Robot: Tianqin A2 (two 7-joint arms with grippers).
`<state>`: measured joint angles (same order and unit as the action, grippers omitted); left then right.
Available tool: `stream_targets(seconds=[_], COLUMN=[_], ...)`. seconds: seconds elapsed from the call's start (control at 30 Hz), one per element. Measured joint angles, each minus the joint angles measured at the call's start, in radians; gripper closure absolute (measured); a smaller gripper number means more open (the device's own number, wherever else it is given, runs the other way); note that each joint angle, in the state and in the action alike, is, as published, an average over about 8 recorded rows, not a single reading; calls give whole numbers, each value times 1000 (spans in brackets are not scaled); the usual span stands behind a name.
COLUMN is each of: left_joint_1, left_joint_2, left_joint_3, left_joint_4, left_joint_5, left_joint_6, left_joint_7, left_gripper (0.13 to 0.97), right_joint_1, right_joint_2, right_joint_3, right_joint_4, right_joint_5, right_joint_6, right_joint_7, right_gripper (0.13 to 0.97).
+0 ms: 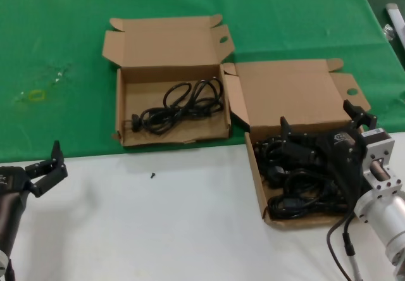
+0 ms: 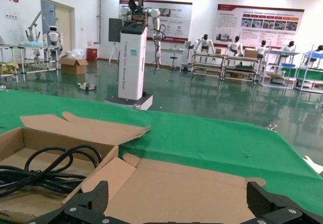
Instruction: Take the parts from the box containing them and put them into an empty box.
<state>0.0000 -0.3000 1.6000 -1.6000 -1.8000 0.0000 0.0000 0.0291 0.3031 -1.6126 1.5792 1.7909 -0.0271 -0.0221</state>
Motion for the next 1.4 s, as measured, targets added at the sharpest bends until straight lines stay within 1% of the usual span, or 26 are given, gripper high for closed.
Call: stream_targets(seconds=[1.4], left_joint_1=[0], left_joint_2=[0], left_joint_3=[0], left_joint_4=[0], left_joint_5=[0], left_joint_6=[0], left_joint_7=[0], left_gripper=[132], right_joint_1=[0], right_joint_2=[0], right_joint_3=[0], right_joint_4=[0], right_joint_5=[0], right_joint_6=[0], right_joint_7=[0], right_gripper=[129])
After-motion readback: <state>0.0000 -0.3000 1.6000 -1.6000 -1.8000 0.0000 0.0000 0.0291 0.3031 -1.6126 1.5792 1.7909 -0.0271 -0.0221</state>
